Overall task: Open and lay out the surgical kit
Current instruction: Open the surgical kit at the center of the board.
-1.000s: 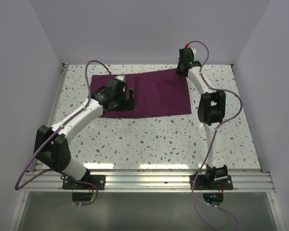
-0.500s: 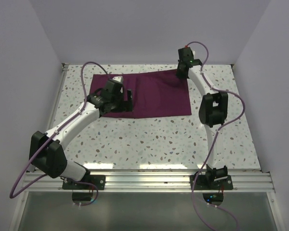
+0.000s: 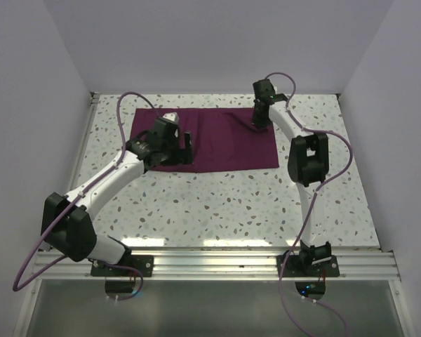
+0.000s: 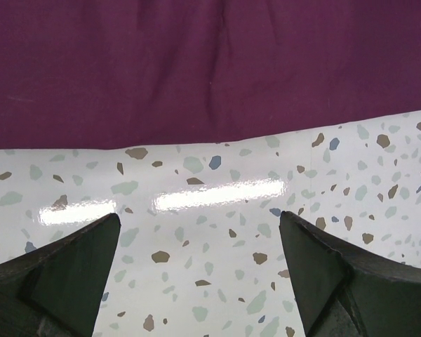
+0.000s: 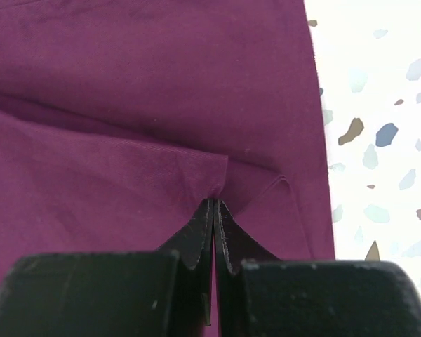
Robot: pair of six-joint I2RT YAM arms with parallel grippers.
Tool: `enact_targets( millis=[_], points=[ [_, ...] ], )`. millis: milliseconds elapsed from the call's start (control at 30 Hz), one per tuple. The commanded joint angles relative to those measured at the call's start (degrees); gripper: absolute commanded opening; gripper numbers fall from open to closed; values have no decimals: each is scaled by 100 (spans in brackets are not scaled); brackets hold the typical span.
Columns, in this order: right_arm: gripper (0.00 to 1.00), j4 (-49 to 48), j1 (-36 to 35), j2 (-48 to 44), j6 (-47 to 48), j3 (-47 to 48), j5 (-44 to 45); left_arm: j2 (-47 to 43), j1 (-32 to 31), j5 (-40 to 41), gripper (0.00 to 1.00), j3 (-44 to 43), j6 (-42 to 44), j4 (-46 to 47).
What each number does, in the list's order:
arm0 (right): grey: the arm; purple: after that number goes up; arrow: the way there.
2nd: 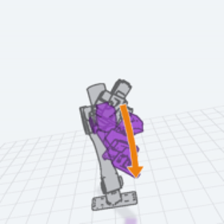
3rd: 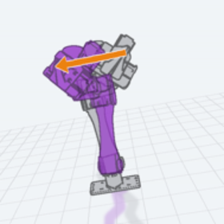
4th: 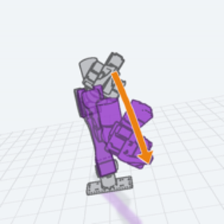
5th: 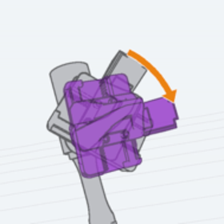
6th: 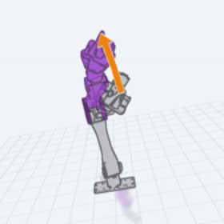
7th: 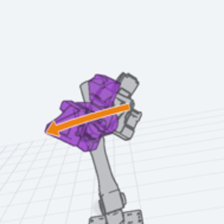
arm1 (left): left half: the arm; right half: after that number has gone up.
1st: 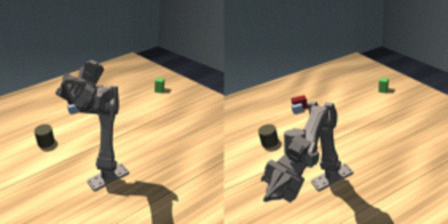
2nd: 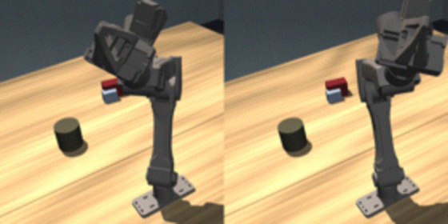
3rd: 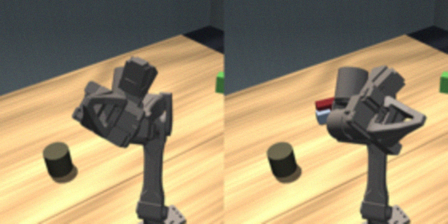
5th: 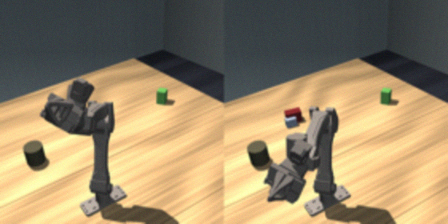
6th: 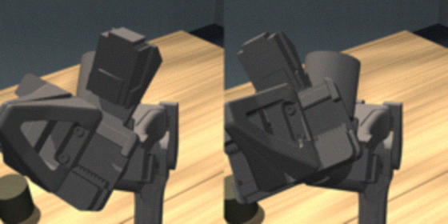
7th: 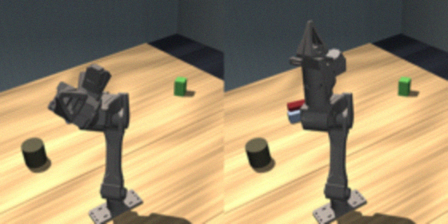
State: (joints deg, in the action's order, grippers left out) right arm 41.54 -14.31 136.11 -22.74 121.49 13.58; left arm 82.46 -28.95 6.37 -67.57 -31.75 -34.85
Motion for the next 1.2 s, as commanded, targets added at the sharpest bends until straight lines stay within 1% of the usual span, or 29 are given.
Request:
enact_targets(
  millis=[0,33,67,133,167,200,267,300,333,367,400,433,500,533,567,600,633,733,767,833,867,967,1000,1067,1100,1167],
  points=[
    [0,3,-46,-463,77,-29,-233,-239,12,13,100,69,-121,145],
    [0,-5,-98,-576,68,-116,-277,-247,12,31,100,69,-130,145],
    [0,-188,-134,-882,59,-482,-330,-239,12,66,100,60,-113,154],
    [0,-400,-300,-1296,68,-923,-374,-221,12,136,100,-19,-51,145],
    [0,-444,-353,-1707,68,-1265,-383,-204,30,241,100,-98,-7,102],
    [0,-428,-406,-1911,68,-1416,-444,-143,56,277,100,-203,28,58],
    [0,-392,-555,-2376,-28,-1926,-549,-55,196,277,100,-554,142,14],
    [0,-392,-599,-2866,-63,-2136,-628,42,266,233,100,-669,169,22],
    [0,-392,-722,-3167,-107,-2347,-655,95,345,172,100,-896,230,40],
    [0,-357,-801,-3440,-151,-2784,-681,156,529,58,100,-1003,256,75],
    [0,-261,-880,-3677,-178,-2963,-673,287,618,-4,100,-1108,274,84],
    [0,-182,-1011,-4211,-230,-3165,-673,358,714,-57,100,-1301,318,92],
    [0,117,-1127,-4740,-388,-3780,-673,560,952,-180,100,-1477,353,127],
    [0,196,-1214,-5257,-450,-3999,-751,622,1074,-197,100,-1644,406,145],
    [0,432,-1258,-5566,-564,-4428,-743,675,1119,-198,100,-1732,415,145],
    [0,547,-1294,-5822,-643,-4641,-752,771,1163,-198,100,-1881,432,145],
    [0,661,-1338,-6390,-800,-5061,-813,807,1251,-180,100,-1943,467,137],
    [0,1206,-1382,-7166,-1073,-5573,-989,912,1391,-110,100,-2172,494,128],
    [0,1547,-1391,-7595,-1101,-5819,-1041,921,1427,-40,100,-2199,477,110],
    [0,1935,-1391,-8002,-1144,-5996,-1068,895,1506,22,100,-2217,415,128],
    [0,2259,-1391,-8352,-1145,-6162,-1121,886,1515,135,100,-2208,389,136],
    [0,2936,-1391,-8758,-1197,-6523,-1341,772,1524,355,100,-2050,170,128],
    [0,3078,-1382,-9003,-1197,-6602,-1532,685,1515,365,100,-1876,99,119],
    [0,3481,-1382,-9225,-1172,-6856,-1639,553,1515,548,100,-1655,-190,58],
    [0,3666,-1382,-9295,-1145,-6919,-1657,352,1515,619,100,-1315,-305,49],
    [0,4166,-1382,-9401,-1048,-7060,-1578,123,1515,925,100,-970,-674,-74]
  ],
)
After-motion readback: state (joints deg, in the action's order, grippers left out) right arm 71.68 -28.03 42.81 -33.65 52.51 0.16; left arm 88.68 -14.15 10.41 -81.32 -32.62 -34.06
